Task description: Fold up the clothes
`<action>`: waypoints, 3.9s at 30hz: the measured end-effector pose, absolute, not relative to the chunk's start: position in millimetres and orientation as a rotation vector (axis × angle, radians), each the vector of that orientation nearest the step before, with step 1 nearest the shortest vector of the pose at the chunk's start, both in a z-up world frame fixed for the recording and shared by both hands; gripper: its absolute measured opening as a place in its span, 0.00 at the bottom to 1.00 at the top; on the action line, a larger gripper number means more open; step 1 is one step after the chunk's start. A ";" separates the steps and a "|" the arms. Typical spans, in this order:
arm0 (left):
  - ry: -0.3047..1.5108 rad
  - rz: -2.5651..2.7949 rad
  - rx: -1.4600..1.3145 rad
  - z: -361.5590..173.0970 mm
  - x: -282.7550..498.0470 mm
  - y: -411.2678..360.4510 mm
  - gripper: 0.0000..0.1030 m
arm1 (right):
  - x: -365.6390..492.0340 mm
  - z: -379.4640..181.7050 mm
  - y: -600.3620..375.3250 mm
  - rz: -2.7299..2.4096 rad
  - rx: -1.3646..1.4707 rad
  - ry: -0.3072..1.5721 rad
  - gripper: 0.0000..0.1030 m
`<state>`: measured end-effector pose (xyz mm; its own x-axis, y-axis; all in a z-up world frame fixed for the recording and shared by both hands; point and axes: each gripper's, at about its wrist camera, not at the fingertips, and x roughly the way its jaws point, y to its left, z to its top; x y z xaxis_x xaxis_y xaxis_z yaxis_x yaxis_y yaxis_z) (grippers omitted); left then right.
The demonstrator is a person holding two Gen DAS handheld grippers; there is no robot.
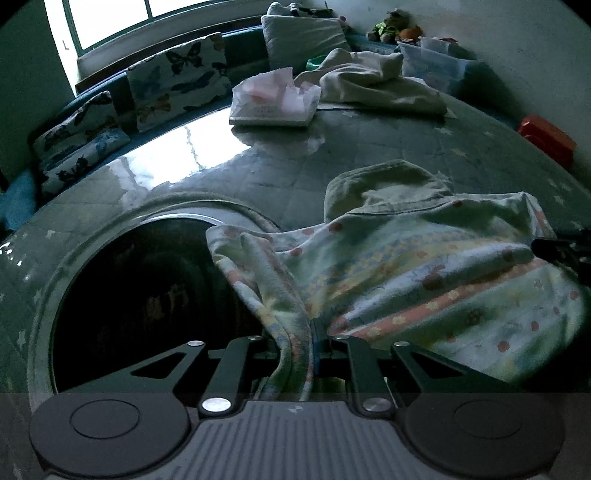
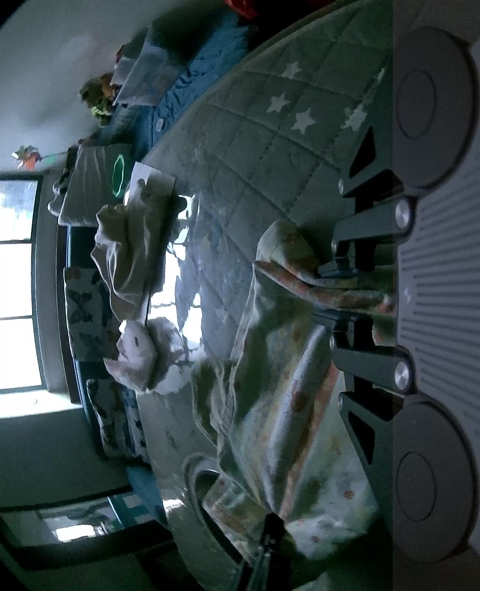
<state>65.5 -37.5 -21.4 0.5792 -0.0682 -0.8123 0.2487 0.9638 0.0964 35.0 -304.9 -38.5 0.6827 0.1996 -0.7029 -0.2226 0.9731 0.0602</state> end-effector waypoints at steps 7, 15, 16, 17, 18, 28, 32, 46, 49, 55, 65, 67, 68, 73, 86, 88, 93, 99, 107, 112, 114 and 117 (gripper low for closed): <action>0.939 -0.180 0.182 -16.8 66.1 -29.3 0.27 | 33.4 -32.0 -305.1 0.221 -0.039 0.780 0.22; 0.912 -0.123 0.157 -3.3 77.6 -12.9 0.30 | 38.3 -12.4 -307.9 0.196 -0.031 0.712 0.22; 0.906 -0.111 0.158 -1.9 79.4 -11.5 0.30 | 39.7 -12.1 -306.3 0.202 -0.031 0.709 0.22; 0.903 -0.102 0.159 -1.1 81.3 -10.3 0.30 | 41.2 -11.9 -304.5 0.210 -0.031 0.707 0.22; 0.902 -0.093 0.160 -0.7 83.3 -9.1 0.30 | 42.7 -11.8 -302.6 0.217 -0.031 0.705 0.22; 0.892 -0.145 0.149 2.3 91.6 -24.9 0.30 | 59.8 -27.2 -281.3 0.269 -0.059 0.746 0.22; 0.896 -0.182 0.146 -1.6 97.9 -39.6 0.30 | 66.2 -35.2 -279.6 0.274 -0.062 0.763 0.23; 0.908 -0.188 0.150 -9.5 112.0 -56.5 0.31 | 77.3 -37.4 -275.2 0.300 -0.085 0.746 0.31; 0.906 -0.186 0.148 -8.7 111.9 -57.9 0.32 | 70.7 -30.7 -271.3 0.310 -0.091 0.724 0.32; 0.879 -0.239 0.170 -1.9 102.0 -76.7 0.32 | 57.2 -25.5 -255.7 0.379 -0.107 0.710 0.35; 0.921 -0.253 0.179 -15.9 108.1 -96.2 0.32 | 37.6 -32.9 -239.0 0.450 -0.130 0.736 0.37; 0.928 -0.250 0.173 -17.2 109.3 -95.8 0.32 | 30.5 -32.2 -238.3 0.462 -0.140 0.733 0.37; 0.927 -0.249 0.173 -17.4 109.2 -95.8 0.32 | 26.5 -31.7 -238.5 0.469 -0.142 0.732 0.37; 0.924 -0.249 0.177 -17.6 106.6 -95.0 0.33 | 3.7 -31.7 -244.4 0.476 -0.133 0.733 0.38; 0.874 -0.282 0.228 -8.2 68.6 -83.7 0.41 | -37.9 -31.0 -281.7 0.411 -0.088 0.745 0.41; 0.867 -0.287 0.236 -6.7 62.8 -82.0 0.41 | -40.2 -29.5 -283.7 0.404 -0.093 0.743 0.41; 0.849 -0.295 0.256 -5.6 41.1 -74.4 0.42 | -40.9 -23.0 -280.5 0.406 -0.110 0.718 0.41; 0.847 -0.279 0.267 -13.2 18.1 -63.2 0.43 | -37.6 -24.4 -267.7 0.430 -0.124 0.714 0.43; 0.838 -0.269 0.260 -16.9 10.5 -59.6 0.44 | -35.6 -26.8 -253.7 0.447 -0.164 0.723 0.45; 0.833 -0.272 0.236 -10.8 3.0 -56.3 0.45 | -31.1 -16.4 -236.5 0.494 -0.188 0.672 0.49; 0.840 -0.265 0.234 -11.9 2.2 -53.8 0.45 | -27.0 -15.4 -226.8 0.518 -0.191 0.656 0.49; 0.849 -0.255 0.223 -13.6 1.7 -48.4 0.47 | -22.4 -20.0 -216.3 0.540 -0.201 0.662 0.49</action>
<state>1.7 -48.4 -13.6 0.6339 -0.1326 -0.7620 0.3088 0.9467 0.0922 -22.4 -216.3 -20.0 0.6579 0.4114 -0.6308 -0.5360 0.8442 -0.0084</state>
